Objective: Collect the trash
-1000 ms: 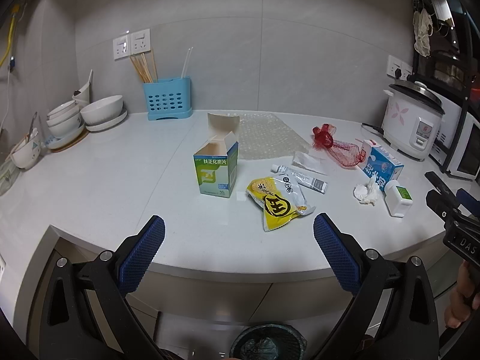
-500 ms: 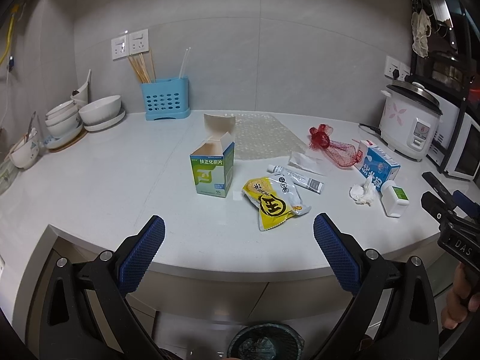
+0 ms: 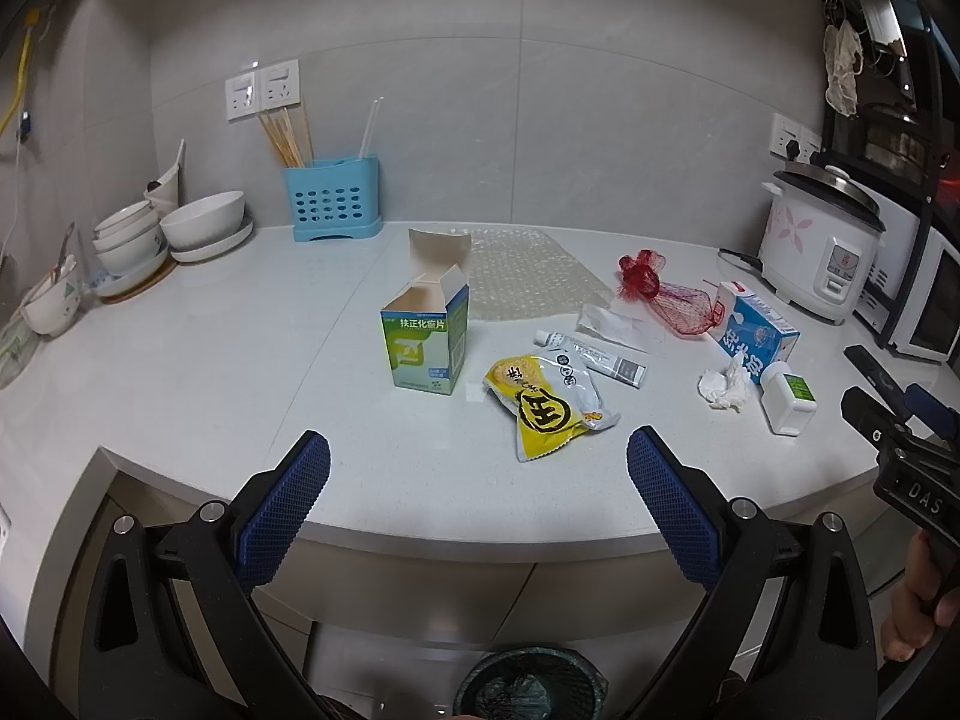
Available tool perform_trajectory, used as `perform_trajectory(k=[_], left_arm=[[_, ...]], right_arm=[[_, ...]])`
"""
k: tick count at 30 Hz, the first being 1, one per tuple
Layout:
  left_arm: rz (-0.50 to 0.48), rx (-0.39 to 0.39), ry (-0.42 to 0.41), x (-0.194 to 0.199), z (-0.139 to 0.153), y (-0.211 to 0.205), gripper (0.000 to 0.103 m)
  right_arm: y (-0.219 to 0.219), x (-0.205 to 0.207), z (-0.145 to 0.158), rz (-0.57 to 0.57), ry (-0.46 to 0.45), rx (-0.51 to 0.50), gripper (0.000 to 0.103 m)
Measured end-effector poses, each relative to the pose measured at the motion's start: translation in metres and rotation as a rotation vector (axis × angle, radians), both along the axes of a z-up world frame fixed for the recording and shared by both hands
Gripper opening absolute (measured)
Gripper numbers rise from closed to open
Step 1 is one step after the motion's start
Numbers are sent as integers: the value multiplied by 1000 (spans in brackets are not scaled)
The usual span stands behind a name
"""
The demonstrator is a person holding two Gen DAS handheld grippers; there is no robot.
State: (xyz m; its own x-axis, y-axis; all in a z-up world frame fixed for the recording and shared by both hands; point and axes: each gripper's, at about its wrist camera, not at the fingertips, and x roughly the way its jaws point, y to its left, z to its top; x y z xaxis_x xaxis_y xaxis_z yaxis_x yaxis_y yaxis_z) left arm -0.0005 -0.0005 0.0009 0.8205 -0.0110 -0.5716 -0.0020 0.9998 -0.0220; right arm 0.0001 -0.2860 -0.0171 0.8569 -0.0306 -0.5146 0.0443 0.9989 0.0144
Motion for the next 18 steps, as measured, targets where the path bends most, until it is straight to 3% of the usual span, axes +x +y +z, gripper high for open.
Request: perform_trajectory(k=[18], left_arm=[[14,3,0,-3,2,2,97]], right_arm=[[2,-2,0,2,6,2,95]])
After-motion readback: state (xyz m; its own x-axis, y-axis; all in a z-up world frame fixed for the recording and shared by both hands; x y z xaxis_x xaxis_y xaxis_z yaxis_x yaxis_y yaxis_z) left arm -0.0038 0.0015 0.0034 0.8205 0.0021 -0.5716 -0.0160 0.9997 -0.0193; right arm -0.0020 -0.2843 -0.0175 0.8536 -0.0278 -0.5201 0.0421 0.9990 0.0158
